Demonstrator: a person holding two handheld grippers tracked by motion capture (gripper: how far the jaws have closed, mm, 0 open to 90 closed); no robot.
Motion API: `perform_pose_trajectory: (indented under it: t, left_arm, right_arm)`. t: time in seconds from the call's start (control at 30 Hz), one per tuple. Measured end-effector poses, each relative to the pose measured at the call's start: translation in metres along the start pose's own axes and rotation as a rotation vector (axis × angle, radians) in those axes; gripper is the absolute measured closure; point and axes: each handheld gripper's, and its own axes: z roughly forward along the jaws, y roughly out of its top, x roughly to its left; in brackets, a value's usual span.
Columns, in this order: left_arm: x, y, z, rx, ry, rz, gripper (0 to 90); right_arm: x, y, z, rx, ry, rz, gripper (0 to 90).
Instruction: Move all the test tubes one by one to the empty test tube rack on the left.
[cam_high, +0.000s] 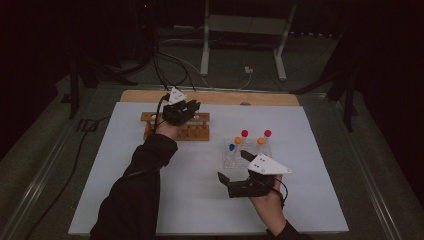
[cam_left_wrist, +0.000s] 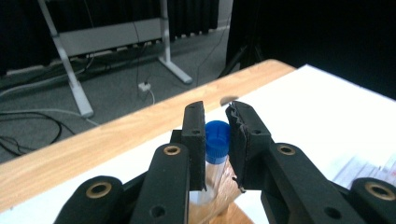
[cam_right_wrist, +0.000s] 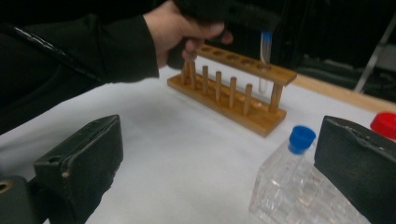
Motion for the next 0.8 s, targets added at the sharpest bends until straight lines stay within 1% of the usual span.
perform_pose_trajectory:
  t: [0.07, 0.13, 0.23, 0.37, 0.53, 0.63, 0.7, 0.73, 0.77, 0.8]
  left_arm:
    - [0.001, -0.003, 0.001, 0.013, -0.003, -0.004, 78.1]
    - [0.001, -0.004, 0.003, 0.026, 0.001, 0.007, 78.1]
    - [0.000, -0.008, 0.006, 0.060, 0.004, 0.018, 78.0]
    - [-0.001, -0.010, 0.010, 0.095, 0.009, 0.032, 78.0]
    - [-0.002, -0.009, 0.012, 0.105, 0.013, 0.041, 78.0]
    - [-0.002, -0.009, 0.012, 0.111, 0.012, 0.039, 77.9]
    - [-0.002, -0.008, 0.012, 0.114, 0.009, 0.039, 77.7]
    - [-0.001, -0.008, 0.012, 0.118, 0.007, 0.034, 77.6]
    - [-0.001, -0.008, 0.012, 0.120, 0.006, 0.033, 77.3]
    - [-0.001, -0.007, 0.011, 0.122, 0.005, 0.027, 76.8]
  right_arm:
    - [0.001, 0.000, 0.001, -0.004, 0.010, -0.013, 1.0]
    - [0.002, 0.000, 0.001, -0.009, 0.017, -0.031, 1.0]
    - [0.002, 0.000, 0.002, -0.012, 0.031, -0.044, 1.2]
    - [0.001, 0.001, 0.001, -0.024, 0.046, -0.043, 1.3]
    - [0.000, 0.002, 0.000, -0.027, 0.039, -0.050, 1.3]
    - [-0.001, 0.003, -0.001, -0.037, 0.036, -0.047, 1.2]
    - [-0.002, 0.004, -0.002, -0.025, 0.031, -0.037, 1.3]
    - [-0.003, 0.004, -0.002, -0.019, 0.037, -0.025, 1.3]
    - [-0.004, 0.005, -0.002, -0.004, 0.029, -0.012, 1.3]
    - [-0.005, 0.005, -0.002, 0.000, 0.023, -0.008, 1.3]
